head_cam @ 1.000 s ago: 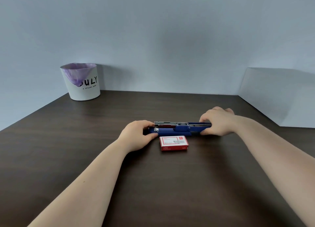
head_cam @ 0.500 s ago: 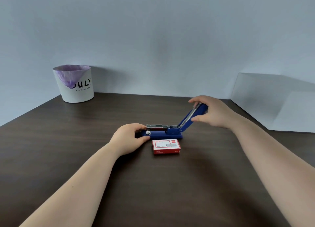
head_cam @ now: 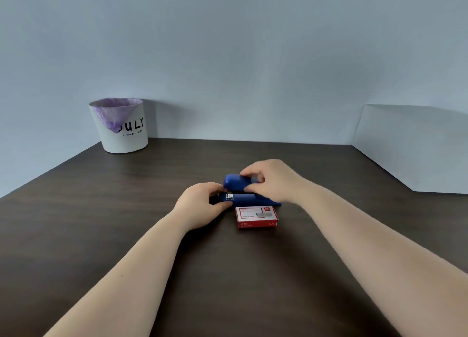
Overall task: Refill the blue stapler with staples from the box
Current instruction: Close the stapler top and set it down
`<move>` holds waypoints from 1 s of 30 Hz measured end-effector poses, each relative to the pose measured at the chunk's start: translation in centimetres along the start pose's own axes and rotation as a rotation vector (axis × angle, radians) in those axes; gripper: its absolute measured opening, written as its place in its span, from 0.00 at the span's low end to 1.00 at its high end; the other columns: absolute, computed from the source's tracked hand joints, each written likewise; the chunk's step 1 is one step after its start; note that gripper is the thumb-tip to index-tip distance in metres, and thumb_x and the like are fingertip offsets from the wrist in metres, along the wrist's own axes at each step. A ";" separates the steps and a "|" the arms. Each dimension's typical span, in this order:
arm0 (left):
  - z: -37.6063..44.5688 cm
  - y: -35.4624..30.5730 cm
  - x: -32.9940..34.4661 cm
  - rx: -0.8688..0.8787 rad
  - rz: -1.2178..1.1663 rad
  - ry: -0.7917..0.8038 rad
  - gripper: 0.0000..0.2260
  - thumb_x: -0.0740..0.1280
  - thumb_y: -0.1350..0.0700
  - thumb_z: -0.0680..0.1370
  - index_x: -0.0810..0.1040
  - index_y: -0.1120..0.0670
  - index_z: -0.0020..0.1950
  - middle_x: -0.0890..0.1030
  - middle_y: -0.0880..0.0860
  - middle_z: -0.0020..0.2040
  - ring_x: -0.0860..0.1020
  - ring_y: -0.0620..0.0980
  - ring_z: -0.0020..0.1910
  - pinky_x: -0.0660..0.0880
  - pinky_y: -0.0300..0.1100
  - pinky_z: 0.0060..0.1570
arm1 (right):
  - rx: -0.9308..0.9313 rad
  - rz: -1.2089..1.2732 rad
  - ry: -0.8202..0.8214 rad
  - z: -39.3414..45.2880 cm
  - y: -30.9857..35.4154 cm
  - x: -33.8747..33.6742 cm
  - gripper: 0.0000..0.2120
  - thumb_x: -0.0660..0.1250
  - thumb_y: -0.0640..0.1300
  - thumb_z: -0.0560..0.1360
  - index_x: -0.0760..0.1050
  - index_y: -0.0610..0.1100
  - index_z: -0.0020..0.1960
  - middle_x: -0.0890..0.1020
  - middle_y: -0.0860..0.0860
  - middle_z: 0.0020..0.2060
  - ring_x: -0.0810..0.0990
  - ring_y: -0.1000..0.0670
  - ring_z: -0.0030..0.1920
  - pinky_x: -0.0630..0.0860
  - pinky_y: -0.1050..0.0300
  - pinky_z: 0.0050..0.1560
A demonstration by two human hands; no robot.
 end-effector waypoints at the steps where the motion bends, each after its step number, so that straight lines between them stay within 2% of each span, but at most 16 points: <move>1: 0.0 0.0 0.0 0.001 0.000 0.004 0.17 0.67 0.48 0.73 0.77 0.49 0.62 0.80 0.47 0.60 0.75 0.47 0.61 0.68 0.38 0.56 | -0.003 -0.023 0.023 0.2 0.1 0.5 0.17 0.68 0.44 0.74 0.76 0.47 0.62 0.81 0.52 0.51 0.73 0.56 0.45 0.71 0.61 0.50; 3: 0.0 0.1 0.0 0.002 -0.004 0.004 0.17 0.67 0.48 0.73 0.77 0.49 0.61 0.80 0.47 0.60 0.76 0.47 0.61 0.68 0.38 0.57 | 0.002 -0.030 0.036 0.3 -0.2 0.8 0.17 0.67 0.45 0.74 0.75 0.48 0.62 0.81 0.52 0.56 0.76 0.54 0.51 0.71 0.58 0.55; 6: 0.1 0.0 0.1 0.009 -0.005 0.006 0.17 0.67 0.48 0.73 0.76 0.49 0.62 0.80 0.47 0.60 0.75 0.47 0.61 0.68 0.39 0.57 | 0.018 -0.074 0.054 -0.3 -1.4 0.6 0.18 0.66 0.50 0.74 0.73 0.51 0.63 0.80 0.53 0.57 0.76 0.51 0.56 0.71 0.56 0.56; 10: 0.2 0.1 0.2 0.008 -0.010 0.012 0.17 0.67 0.48 0.73 0.77 0.48 0.61 0.80 0.46 0.60 0.75 0.47 0.61 0.69 0.39 0.58 | 0.106 -0.068 0.100 -2.4 -4.9 1.2 0.17 0.64 0.49 0.76 0.71 0.51 0.65 0.79 0.53 0.56 0.75 0.53 0.50 0.68 0.59 0.51; 12: 0.2 0.2 0.2 0.005 -0.009 0.012 0.17 0.67 0.48 0.73 0.77 0.48 0.61 0.80 0.46 0.60 0.75 0.47 0.61 0.69 0.39 0.58 | 0.134 -0.021 0.066 -2.9 -6.1 1.2 0.17 0.63 0.48 0.77 0.71 0.51 0.65 0.79 0.54 0.56 0.73 0.55 0.50 0.65 0.61 0.52; 14: 0.1 0.1 0.2 -0.002 -0.009 0.009 0.17 0.67 0.49 0.73 0.76 0.49 0.61 0.80 0.47 0.60 0.75 0.47 0.62 0.68 0.39 0.58 | 0.142 0.006 0.036 -2.9 -6.3 1.1 0.16 0.63 0.47 0.76 0.73 0.50 0.64 0.79 0.54 0.53 0.73 0.54 0.48 0.65 0.61 0.51; 18: 0.1 0.0 0.2 -0.032 0.001 -0.018 0.17 0.68 0.49 0.73 0.76 0.49 0.61 0.80 0.48 0.60 0.75 0.48 0.61 0.70 0.42 0.59 | 0.143 0.057 -0.031 -3.0 -6.2 0.9 0.13 0.65 0.48 0.75 0.76 0.50 0.59 0.78 0.56 0.47 0.75 0.53 0.45 0.66 0.61 0.48; 21: 0.1 0.0 0.2 -0.054 -0.013 -0.029 0.17 0.68 0.50 0.73 0.76 0.49 0.61 0.80 0.47 0.59 0.76 0.47 0.60 0.70 0.40 0.56 | 0.163 0.074 -0.064 -3.3 -6.6 0.7 0.12 0.66 0.48 0.74 0.78 0.48 0.57 0.78 0.55 0.45 0.75 0.53 0.45 0.66 0.61 0.47; 25: 0.7 -0.7 -0.3 -0.115 -0.056 -0.091 0.17 0.66 0.55 0.74 0.74 0.51 0.63 0.79 0.48 0.60 0.77 0.48 0.57 0.69 0.39 0.54 | 0.226 0.058 -0.088 -3.6 -7.6 0.3 0.12 0.67 0.50 0.72 0.79 0.47 0.52 0.82 0.50 0.46 0.78 0.48 0.47 0.74 0.54 0.48; 28: 1.9 -2.5 -0.1 -0.130 -0.068 -0.152 0.13 0.65 0.54 0.75 0.75 0.51 0.58 0.81 0.49 0.55 0.77 0.48 0.52 0.73 0.43 0.53 | 0.302 0.069 -0.143 -4.3 -9.2 -0.2 0.12 0.68 0.51 0.71 0.79 0.47 0.51 0.82 0.49 0.47 0.78 0.46 0.49 0.75 0.52 0.51; 30: 3.0 -4.4 0.2 -0.130 -0.070 -0.192 0.07 0.64 0.53 0.75 0.76 0.51 0.51 0.81 0.49 0.48 0.77 0.48 0.47 0.74 0.44 0.47 | 0.365 0.091 -0.185 -4.9 -10.8 -0.8 0.13 0.68 0.51 0.71 0.78 0.46 0.52 0.82 0.49 0.48 0.78 0.47 0.49 0.75 0.53 0.51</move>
Point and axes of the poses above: each hand's wrist, its own z-axis towards the middle knuckle, its own x-axis out of the palm, y = z × x, the point moved 9 cm from there along z, towards the middle knuckle
